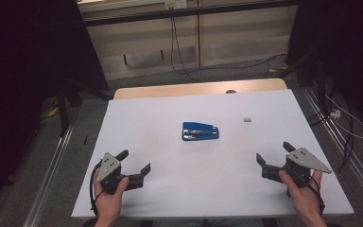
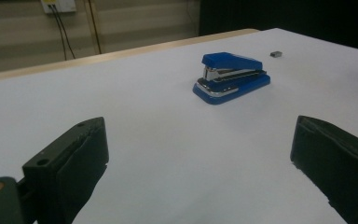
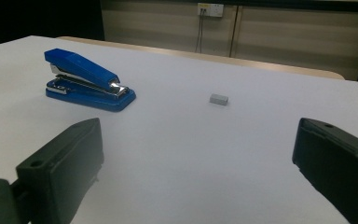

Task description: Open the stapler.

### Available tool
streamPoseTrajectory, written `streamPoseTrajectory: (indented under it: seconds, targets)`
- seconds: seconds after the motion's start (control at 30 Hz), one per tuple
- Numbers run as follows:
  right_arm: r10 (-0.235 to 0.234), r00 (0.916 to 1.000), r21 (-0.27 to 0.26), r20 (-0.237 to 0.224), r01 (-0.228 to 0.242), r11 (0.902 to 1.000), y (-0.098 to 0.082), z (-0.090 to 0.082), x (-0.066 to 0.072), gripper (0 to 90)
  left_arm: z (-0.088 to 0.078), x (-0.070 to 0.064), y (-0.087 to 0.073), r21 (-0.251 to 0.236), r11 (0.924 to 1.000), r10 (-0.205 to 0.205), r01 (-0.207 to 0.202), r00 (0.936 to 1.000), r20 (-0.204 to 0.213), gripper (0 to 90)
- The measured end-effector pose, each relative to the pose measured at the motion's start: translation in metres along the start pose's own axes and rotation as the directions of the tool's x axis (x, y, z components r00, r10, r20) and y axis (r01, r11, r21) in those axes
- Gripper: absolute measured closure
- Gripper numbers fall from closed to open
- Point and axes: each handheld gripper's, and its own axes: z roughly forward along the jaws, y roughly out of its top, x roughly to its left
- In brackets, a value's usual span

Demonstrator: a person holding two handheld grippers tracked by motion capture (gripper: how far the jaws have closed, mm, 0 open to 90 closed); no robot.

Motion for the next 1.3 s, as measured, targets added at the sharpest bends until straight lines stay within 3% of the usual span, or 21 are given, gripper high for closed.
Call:
streamPoseTrajectory:
  seconds: [0.3, 0.4, 0.63, 0.67, 0.83, 0.97, 1.13, 1.2, 1.3]
  targets:
    - [0.008, 0.9999, 0.006, -0.015, -0.008, 0.9999, 0.0, 0.004, 0.002, 1.5, 0.003, 0.0, -0.003, 0.027, 0.9996, -0.007, 0.007, 1.0, -0.006, 4.1]
    - [0.003, 0.9997, 0.015, -0.024, -0.003, 0.9999, 0.0, 0.007, 0.005, 1.3, 0.005, 0.0, -0.002, 0.039, 0.9991, -0.02, 0.019, 0.9998, 0.004, 4.2]
    - [0.006, 0.9988, 0.025, -0.05, -0.005, 0.9997, -0.003, 0.011, 0.007, 1.1, 0.008, -0.003, -0.002, 0.057, 0.9983, 0.008, -0.01, 0.9995, 0.031, 6.9]
    - [0.014, 0.9976, 0.026, -0.068, -0.013, 0.9996, -0.003, 0.012, 0.008, 1.1, 0.009, -0.004, -0.002, 0.067, 0.9977, 0.006, -0.01, 0.9986, 0.053, 7.0]
    - [-0.001, 0.9959, 0.03, -0.09, 0.004, 0.9995, -0.003, 0.014, 0.011, 1.2, 0.013, -0.004, -0.002, 0.084, 0.9964, 0.009, -0.014, 0.9982, 0.06, 6.9]
    - [-0.04, 0.9927, 0.027, -0.113, 0.044, 0.9987, -0.004, 0.015, 0.016, 1.0, 0.015, -0.002, -0.002, 0.086, 0.9963, -0.005, 0.001, 0.9986, 0.053, 6.8]
    - [-0.046, 0.9915, 0.037, -0.122, 0.051, 0.998, -0.004, 0.02, 0.019, 1.3, 0.018, -0.003, -0.001, 0.093, 0.9957, -0.007, 0.0, 0.9976, 0.068, 6.4]
    - [-0.054, 0.9888, 0.043, -0.139, 0.061, 0.9972, -0.003, 0.024, 0.025, 1.7, 0.023, -0.005, -0.002, 0.104, 0.9946, -0.018, 0.008, 0.9946, 0.102, 6.4]
    - [-0.054, 0.9862, 0.04, -0.156, 0.061, 0.9973, -0.001, 0.027, 0.028, 1.7, 0.024, -0.008, -0.001, 0.117, 0.9931, -0.01, -0.003, 0.994, 0.109, 6.4]
